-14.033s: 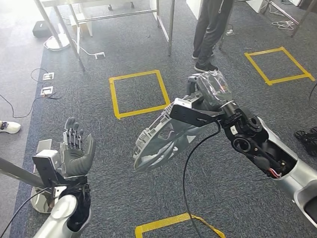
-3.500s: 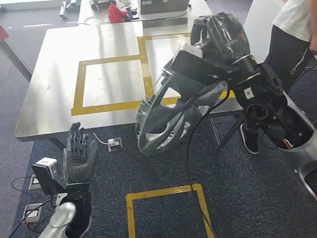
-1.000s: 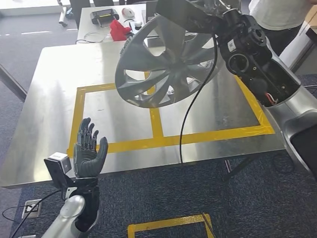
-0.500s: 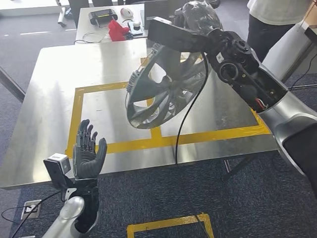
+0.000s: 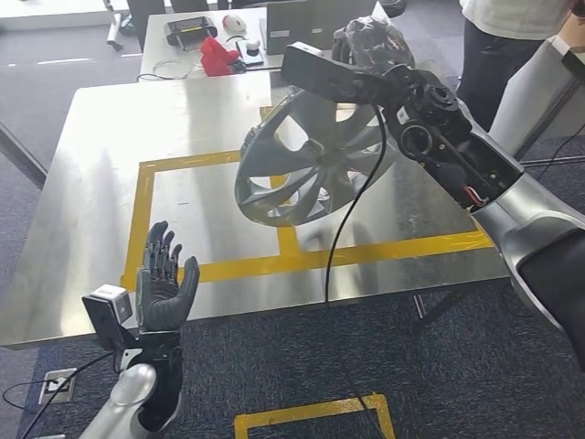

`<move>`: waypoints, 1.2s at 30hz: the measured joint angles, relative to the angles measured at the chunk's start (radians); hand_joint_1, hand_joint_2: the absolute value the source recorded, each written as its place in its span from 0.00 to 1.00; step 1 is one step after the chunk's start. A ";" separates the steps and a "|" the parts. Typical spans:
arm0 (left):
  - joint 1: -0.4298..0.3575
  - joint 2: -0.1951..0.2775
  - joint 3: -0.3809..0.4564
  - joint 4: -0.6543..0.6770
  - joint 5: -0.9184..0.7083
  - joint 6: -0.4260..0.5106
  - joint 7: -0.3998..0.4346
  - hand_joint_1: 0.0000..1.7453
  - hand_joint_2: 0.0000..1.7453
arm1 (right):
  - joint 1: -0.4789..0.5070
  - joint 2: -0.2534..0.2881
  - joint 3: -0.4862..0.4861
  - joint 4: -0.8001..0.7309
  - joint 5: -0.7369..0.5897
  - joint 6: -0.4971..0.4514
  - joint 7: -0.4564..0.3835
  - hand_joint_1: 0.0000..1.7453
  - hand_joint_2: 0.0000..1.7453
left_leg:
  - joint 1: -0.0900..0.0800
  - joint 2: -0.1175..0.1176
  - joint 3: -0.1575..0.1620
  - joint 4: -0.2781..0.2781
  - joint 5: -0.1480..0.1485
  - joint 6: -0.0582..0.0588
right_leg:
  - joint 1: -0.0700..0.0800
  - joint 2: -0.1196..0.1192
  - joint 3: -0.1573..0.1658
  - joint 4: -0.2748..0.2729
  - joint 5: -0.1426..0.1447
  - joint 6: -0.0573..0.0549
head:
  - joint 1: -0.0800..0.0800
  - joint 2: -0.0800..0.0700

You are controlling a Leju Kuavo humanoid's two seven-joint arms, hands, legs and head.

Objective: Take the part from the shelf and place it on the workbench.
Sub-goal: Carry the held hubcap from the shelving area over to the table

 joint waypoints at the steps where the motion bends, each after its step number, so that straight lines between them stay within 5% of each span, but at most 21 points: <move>1: 0.000 0.000 0.000 0.000 0.000 -0.001 0.000 0.00 1.00 | 0.000 0.000 -0.001 0.006 0.007 -0.010 0.003 1.00 1.00 | 0.000 0.000 0.000 0.000 0.000 0.000 | 0.000 0.000 0.000 0.000 0.000 0.000 | 0.000 0.000; 36: 0.002 -0.012 0.000 0.002 0.010 -0.011 -0.002 0.00 1.00 | -0.042 0.020 -0.051 0.179 0.104 -0.140 0.115 1.00 1.00 | 0.000 0.000 0.000 0.000 0.000 0.000 | 0.000 0.000 0.000 0.000 0.000 0.000 | -0.001 0.000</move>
